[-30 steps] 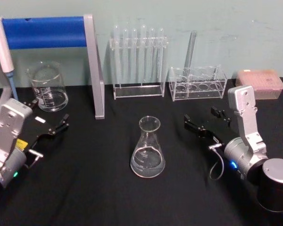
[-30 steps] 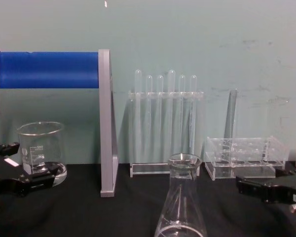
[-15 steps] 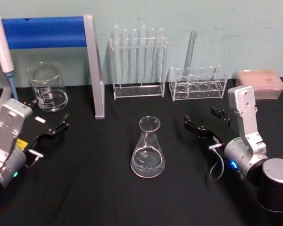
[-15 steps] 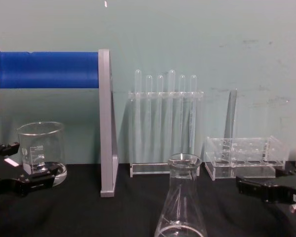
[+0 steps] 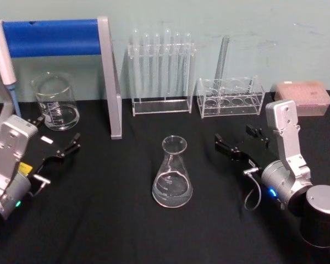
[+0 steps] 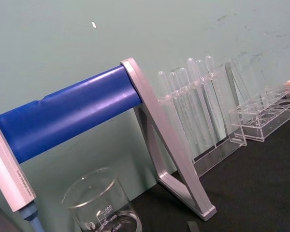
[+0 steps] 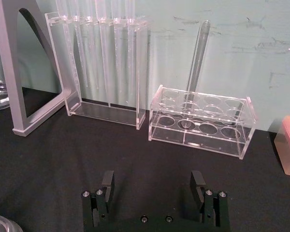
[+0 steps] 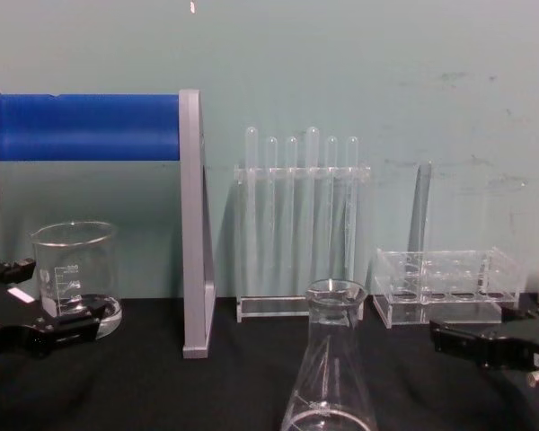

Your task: Grasp the erlenmeyer flask with one hand, shake it three times, then place it back.

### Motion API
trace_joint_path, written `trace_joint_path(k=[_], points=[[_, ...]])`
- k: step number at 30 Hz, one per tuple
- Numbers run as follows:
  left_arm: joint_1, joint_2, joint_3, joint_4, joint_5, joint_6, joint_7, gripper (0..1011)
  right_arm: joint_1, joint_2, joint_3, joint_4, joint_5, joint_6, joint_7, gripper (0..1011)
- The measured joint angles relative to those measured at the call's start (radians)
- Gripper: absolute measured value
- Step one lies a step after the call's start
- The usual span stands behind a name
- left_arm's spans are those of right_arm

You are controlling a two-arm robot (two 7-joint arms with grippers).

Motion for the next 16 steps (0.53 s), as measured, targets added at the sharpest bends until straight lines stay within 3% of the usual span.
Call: trace_joint_path(k=[16], points=[[0.0, 0.0, 0.0, 0.0, 0.0, 0.0, 0.0, 1001, 0.0, 0.0, 0.0, 0.0, 0.0, 0.0, 0.0, 1000]])
